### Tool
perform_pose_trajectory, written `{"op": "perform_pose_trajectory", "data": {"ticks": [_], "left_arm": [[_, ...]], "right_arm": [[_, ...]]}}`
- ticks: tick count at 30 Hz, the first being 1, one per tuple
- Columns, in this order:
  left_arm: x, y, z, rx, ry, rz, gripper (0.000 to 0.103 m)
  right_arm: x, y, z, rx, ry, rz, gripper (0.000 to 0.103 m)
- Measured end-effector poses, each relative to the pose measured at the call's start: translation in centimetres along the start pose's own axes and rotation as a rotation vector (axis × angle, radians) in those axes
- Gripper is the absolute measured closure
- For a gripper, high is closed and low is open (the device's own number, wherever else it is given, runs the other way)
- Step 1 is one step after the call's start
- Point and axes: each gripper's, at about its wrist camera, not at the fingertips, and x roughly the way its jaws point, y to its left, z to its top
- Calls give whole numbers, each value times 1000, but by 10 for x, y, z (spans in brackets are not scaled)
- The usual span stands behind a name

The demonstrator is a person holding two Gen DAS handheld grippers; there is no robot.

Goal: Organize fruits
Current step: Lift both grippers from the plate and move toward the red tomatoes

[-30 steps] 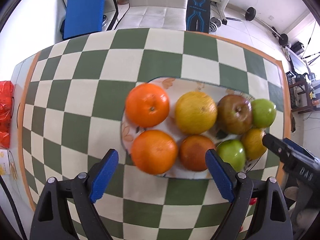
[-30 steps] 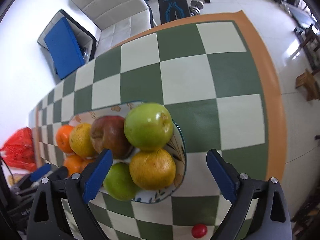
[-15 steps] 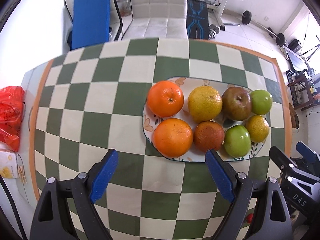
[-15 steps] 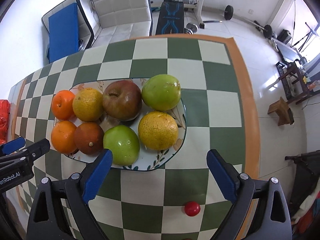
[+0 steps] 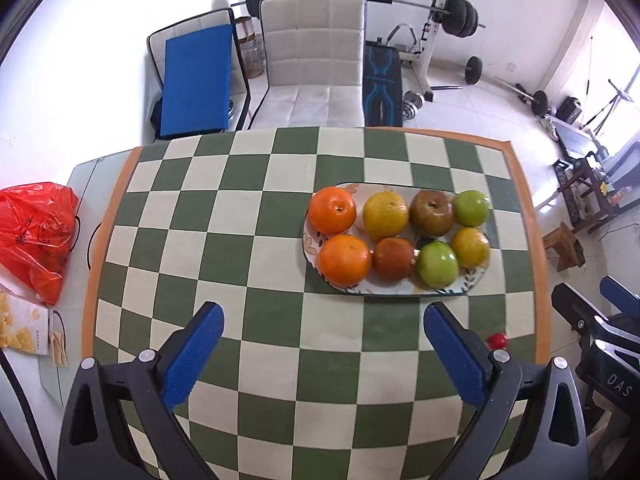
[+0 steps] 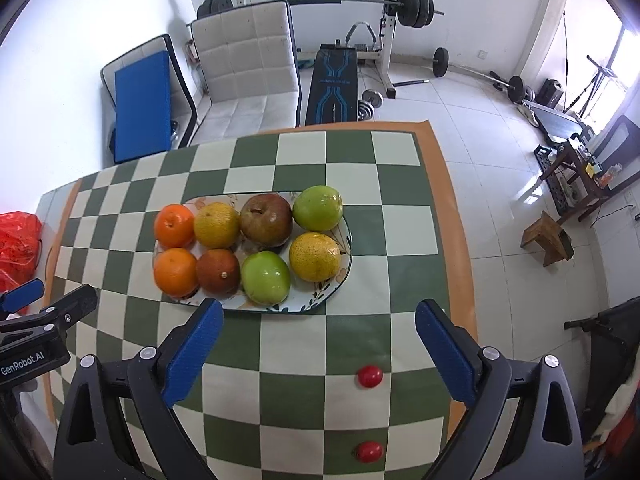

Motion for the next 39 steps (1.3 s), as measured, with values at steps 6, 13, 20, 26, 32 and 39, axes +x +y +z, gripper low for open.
{"op": "perform_pose_trajectory", "data": {"ticks": [6, 13, 20, 26, 32, 39], "left_arm": [[-46, -6, -19, 18, -75, -32, 0], [-102, -8, -38, 30, -157, -54, 0], [-141, -8, -51, 44, -203, -54, 0], [-152, -11, -61, 52, -214, -60, 0], [-157, -13, -67, 51, -219, -68, 0], [-152, -15, -65, 47, -209, -68, 0]], "right_arm": [[-56, 4, -17, -11, -77, 3, 1], [-127, 8, -43, -30, -159, 8, 1], [-187, 7, -67, -12, -222, 21, 1], [-220, 6, -81, 6, -250, 35, 1], [-230, 4, -87, 17, -247, 46, 1], [-229, 3, -86, 31, -248, 46, 1]]}}
